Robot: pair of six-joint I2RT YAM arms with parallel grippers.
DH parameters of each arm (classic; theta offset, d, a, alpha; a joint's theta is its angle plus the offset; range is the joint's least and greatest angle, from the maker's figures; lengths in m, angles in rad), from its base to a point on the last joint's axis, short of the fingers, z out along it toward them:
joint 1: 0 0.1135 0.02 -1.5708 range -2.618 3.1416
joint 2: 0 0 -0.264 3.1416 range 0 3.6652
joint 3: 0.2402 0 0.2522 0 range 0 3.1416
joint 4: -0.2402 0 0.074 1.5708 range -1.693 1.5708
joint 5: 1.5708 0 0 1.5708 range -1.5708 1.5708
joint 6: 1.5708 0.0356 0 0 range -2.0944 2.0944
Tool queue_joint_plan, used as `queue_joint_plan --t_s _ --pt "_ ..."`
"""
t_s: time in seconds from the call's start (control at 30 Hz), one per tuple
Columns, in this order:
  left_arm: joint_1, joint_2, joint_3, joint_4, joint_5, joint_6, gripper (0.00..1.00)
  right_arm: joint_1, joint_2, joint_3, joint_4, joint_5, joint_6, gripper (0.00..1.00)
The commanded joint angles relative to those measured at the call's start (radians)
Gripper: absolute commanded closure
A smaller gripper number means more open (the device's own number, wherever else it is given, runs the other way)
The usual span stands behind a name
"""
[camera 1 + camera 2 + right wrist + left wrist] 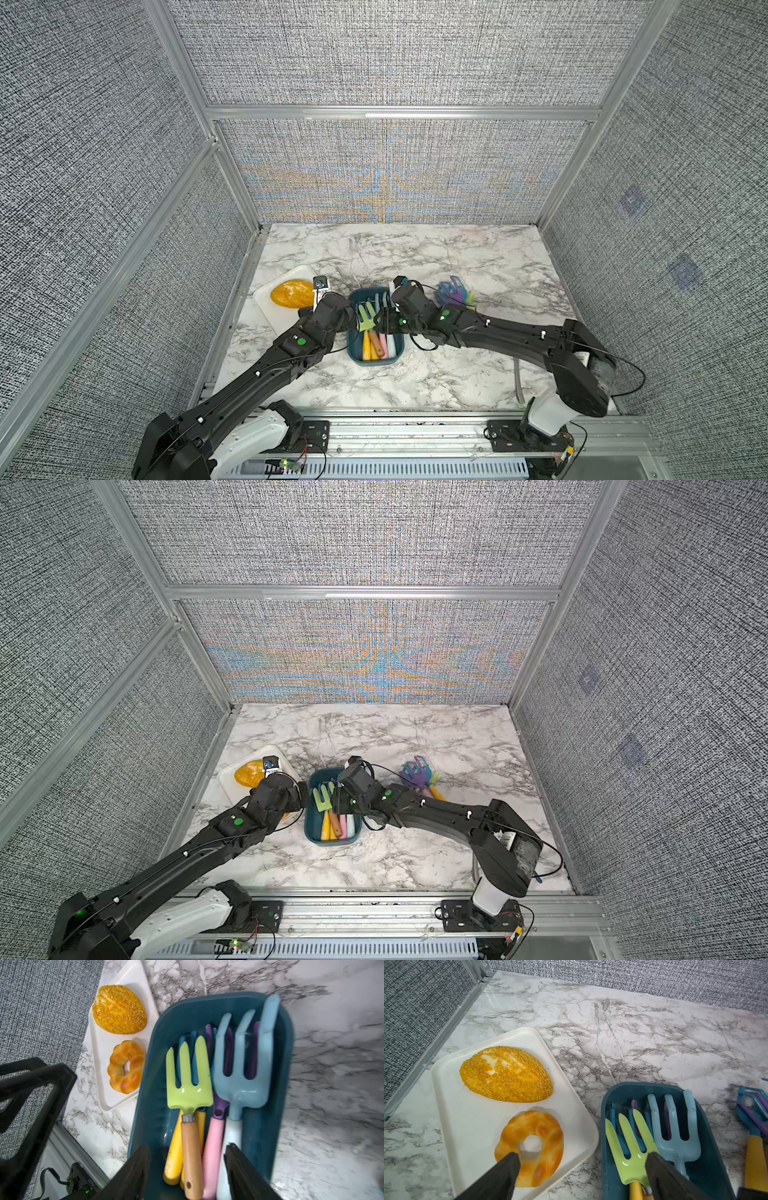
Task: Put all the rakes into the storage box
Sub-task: Place the rake in the storage box, then pick up the rake at the center of the board.
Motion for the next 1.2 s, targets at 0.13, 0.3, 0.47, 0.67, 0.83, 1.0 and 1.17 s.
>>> queue_joint_plan --t_s 0.13,0.3,0.47,0.67,0.83,1.0,1.17 --pt "0.000 0.079 0.027 0.058 0.118 0.046 0.01 -0.106 -0.129 -0.149 -0.056 0.083 -0.041 0.27" --pt "0.000 0.143 0.052 0.065 0.157 0.060 0.01 -0.188 -0.152 -0.208 -0.089 0.113 -0.055 0.30" --pt "0.000 0.185 0.066 0.066 0.172 0.064 0.01 -0.243 -0.112 -0.212 -0.073 0.106 -0.071 0.37" --pt "0.001 0.198 0.069 0.068 0.170 0.067 0.01 -0.277 -0.017 -0.159 -0.073 0.109 -0.092 0.41" --pt "0.000 0.201 0.071 0.068 0.168 0.070 0.01 -0.294 0.075 -0.120 -0.094 0.132 -0.090 0.43" --pt "0.000 0.202 0.073 0.066 0.164 0.073 0.01 -0.299 0.162 -0.087 -0.091 0.140 -0.099 0.43" --pt "0.000 0.200 0.073 0.065 0.160 0.075 0.01 -0.298 0.227 -0.062 -0.092 0.155 -0.109 0.44"
